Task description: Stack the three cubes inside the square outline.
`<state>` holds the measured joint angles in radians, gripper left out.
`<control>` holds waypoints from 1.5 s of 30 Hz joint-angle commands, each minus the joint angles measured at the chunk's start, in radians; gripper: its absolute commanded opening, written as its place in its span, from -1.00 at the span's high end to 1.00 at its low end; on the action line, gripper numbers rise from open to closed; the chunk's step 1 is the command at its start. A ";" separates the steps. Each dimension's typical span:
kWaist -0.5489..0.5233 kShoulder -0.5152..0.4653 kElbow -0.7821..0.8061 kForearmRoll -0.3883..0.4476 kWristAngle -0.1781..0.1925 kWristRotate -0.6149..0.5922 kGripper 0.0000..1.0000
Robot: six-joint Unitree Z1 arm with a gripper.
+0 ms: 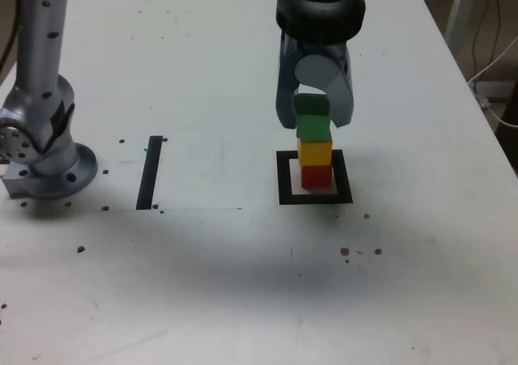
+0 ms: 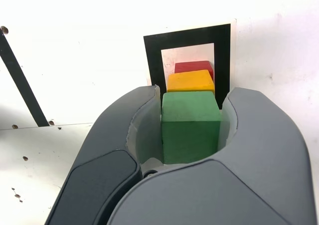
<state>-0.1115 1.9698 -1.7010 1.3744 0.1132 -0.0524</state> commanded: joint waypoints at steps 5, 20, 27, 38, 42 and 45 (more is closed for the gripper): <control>0.004 0.013 -0.001 -0.003 -0.004 -0.001 0.16; 0.004 0.014 -0.002 -0.014 -0.004 0.000 -0.99; 0.004 -0.008 0.009 -0.009 -0.006 -0.001 -0.99; -0.013 -0.119 0.058 0.077 -0.042 0.007 -0.99; -0.017 -0.171 0.113 0.101 -0.067 0.024 -0.99; -0.019 -0.229 0.193 0.100 -0.064 0.031 -0.99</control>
<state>-0.1278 1.7767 -1.5438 1.4735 0.0459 -0.0247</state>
